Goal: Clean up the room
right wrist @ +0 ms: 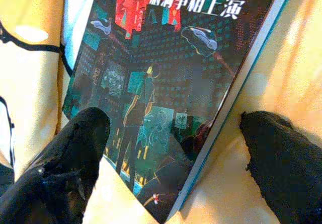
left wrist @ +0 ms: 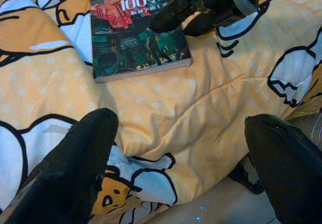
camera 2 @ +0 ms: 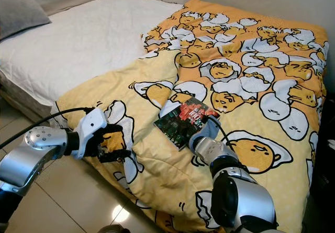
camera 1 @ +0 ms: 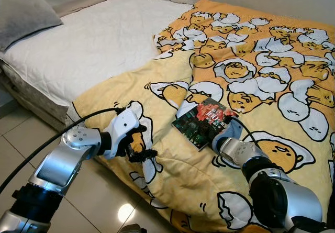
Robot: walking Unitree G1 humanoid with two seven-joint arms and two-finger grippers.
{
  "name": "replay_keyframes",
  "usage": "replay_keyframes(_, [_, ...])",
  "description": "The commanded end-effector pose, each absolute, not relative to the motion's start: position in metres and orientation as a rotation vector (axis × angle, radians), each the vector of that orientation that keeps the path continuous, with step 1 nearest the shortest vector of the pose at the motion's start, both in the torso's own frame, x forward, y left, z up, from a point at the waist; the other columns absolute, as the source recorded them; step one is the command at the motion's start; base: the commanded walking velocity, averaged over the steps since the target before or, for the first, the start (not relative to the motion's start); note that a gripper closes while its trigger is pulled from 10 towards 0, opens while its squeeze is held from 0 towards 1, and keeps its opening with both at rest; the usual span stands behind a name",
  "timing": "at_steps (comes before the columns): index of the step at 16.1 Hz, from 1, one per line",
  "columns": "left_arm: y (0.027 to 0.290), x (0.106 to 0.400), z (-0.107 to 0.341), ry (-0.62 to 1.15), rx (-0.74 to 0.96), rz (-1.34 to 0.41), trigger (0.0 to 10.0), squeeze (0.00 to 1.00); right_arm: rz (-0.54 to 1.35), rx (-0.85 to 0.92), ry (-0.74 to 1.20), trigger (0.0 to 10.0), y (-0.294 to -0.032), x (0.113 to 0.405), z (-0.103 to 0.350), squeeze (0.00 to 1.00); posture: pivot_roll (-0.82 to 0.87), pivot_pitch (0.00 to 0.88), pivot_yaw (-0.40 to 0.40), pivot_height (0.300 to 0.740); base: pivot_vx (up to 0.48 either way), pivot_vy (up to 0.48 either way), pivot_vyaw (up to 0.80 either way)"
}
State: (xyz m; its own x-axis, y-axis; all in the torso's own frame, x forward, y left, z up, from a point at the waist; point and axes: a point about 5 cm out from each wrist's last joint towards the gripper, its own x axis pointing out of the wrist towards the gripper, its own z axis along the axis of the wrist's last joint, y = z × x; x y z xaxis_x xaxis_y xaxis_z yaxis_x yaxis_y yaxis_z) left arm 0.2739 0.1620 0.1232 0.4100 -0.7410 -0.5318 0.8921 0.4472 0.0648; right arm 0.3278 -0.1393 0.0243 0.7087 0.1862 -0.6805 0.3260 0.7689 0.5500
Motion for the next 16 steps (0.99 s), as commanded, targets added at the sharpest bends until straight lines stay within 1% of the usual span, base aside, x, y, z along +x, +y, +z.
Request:
replay_keyframes(1, [0.16,0.273,0.126,0.461,0.372,-1.062,10.0,0.8,-0.075,0.695,0.807,10.0,-0.137,0.325,0.021,0.69,0.1,0.0,0.023,0.74,0.0,0.0,0.0])
replay_keyframes(2, [0.16,0.274,0.126,0.462,0.371,-1.064,10.0,0.79,-0.061,0.72,0.783,10.0,-0.135,0.326,0.022,0.39,0.1,0.0,0.022,0.74,0.0,0.0,0.0])
replay_keyframes(3, [0.159,0.274,0.126,0.461,0.369,-1.067,10.0,0.8,-0.052,0.795,0.748,10.0,-0.131,0.329,0.025,0.05,0.1,0.0,0.023,0.74,0.0,0.0,0.0])
replay_keyframes(4, [0.158,0.274,0.126,0.461,0.368,-1.071,10.0,0.8,-0.043,0.831,0.728,10.0,-0.129,0.331,0.028,0.0,0.1,0.0,0.022,0.74,0.0,0.0,0.0])
replay_keyframes(5, [0.157,0.274,0.126,0.46,0.363,-1.076,10.0,0.79,-0.014,0.883,0.696,10.0,-0.124,0.335,0.034,0.0,0.1,0.0,0.022,0.74,0.0,0.0,0.0])
replay_keyframes(7, [0.156,0.273,0.126,0.461,0.358,-1.079,10.0,0.79,-0.017,0.961,0.675,10.0,-0.122,0.338,0.038,0.0,0.1,0.0,0.021,0.74,0.0,0.0,0.0])
replay_keyframes(9, [0.156,0.272,0.125,0.463,0.356,-1.079,10.0,0.79,-0.031,0.989,0.665,10.0,-0.123,0.338,0.038,0.0,0.1,0.0,0.019,0.74,0.0,0.0,0.0])
replay_keyframes(10, [0.156,0.271,0.125,0.465,0.353,-1.078,10.0,0.79,-0.044,0.987,0.673,10.0,-0.123,0.336,0.035,0.0,0.11,0.0,0.016,0.74,0.0,0.0,0.0])
replay_keyframes(13, [0.157,0.268,0.125,0.473,0.346,-1.074,10.0,0.79,-0.128,0.863,0.749,10.0,-0.122,0.318,0.012,0.0,0.13,0.0,0.023,0.74,0.0,0.0,0.0])
replay_keyframes(14, [0.158,0.266,0.125,0.476,0.346,-1.074,10.0,0.79,-0.133,0.852,0.748,10.0,-0.12,0.315,0.008,0.0,0.15,0.0,0.028,0.74,0.0,0.0,0.0])
replay_keyframes(16, [0.161,0.261,0.124,0.494,0.346,-1.072,10.0,0.8,-0.147,0.895,0.745,10.0,-0.115,0.307,0.0,0.0,0.18,0.0,0.033,0.74,0.0,0.0,0.0])
